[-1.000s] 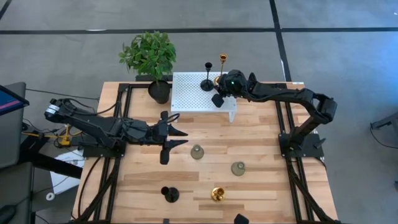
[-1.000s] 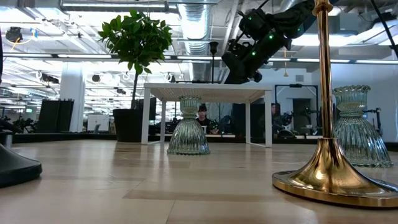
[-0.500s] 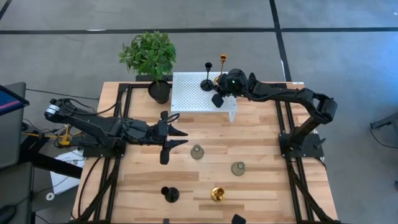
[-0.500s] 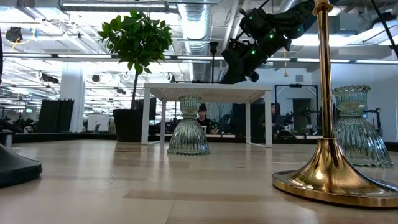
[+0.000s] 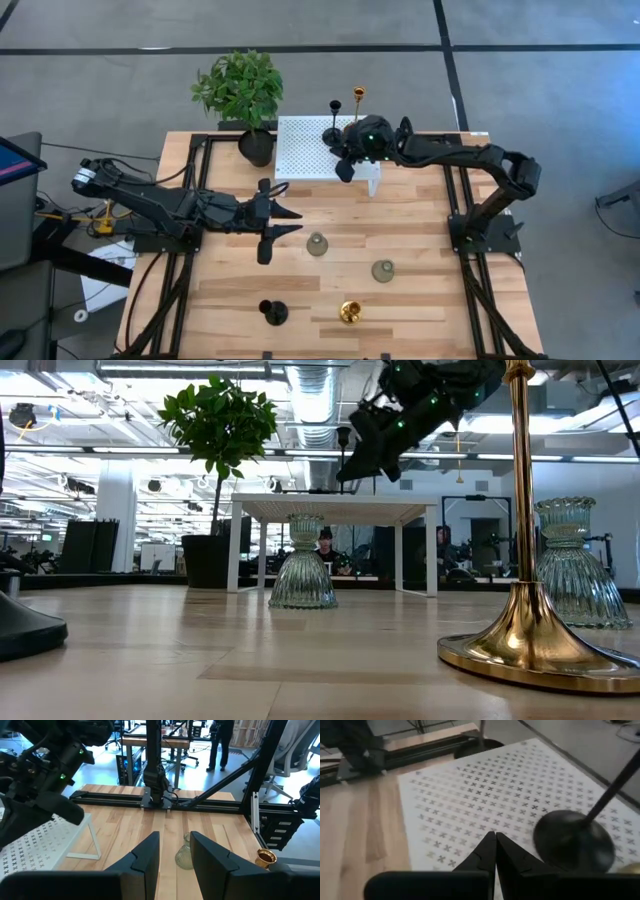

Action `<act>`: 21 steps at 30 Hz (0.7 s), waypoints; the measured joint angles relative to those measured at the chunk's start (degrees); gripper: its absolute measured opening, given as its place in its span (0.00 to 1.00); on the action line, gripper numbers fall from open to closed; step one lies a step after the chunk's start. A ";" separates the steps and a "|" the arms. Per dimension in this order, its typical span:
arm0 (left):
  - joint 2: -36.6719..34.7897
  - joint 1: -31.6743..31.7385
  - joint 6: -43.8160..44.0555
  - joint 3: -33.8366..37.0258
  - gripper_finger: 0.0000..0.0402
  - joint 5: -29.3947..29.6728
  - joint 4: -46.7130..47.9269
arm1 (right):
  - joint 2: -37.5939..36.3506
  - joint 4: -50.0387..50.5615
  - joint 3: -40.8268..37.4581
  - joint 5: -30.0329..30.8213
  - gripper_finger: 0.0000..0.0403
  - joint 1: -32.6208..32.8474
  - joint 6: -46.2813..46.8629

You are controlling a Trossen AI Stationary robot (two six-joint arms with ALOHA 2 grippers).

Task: Pick & Place candle stick holders
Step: Put the top black candle holder on the shelf

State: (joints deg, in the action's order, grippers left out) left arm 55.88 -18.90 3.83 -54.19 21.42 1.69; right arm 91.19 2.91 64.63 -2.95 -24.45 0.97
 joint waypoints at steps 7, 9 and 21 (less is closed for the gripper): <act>0.00 0.00 -0.15 0.00 0.27 -0.01 0.04 | 4.60 3.53 5.11 7.15 0.00 1.05 -0.45; 0.00 0.02 -0.14 0.00 0.27 0.01 -0.01 | 6.17 7.52 6.85 7.29 0.00 0.88 -1.36; 0.00 0.00 -0.15 0.00 0.27 -0.01 0.04 | 6.00 12.72 8.73 10.73 0.00 -0.37 -5.59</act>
State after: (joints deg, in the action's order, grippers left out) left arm 55.88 -18.90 3.68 -54.19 21.41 1.74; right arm 97.18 15.63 73.35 7.77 -24.82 -4.62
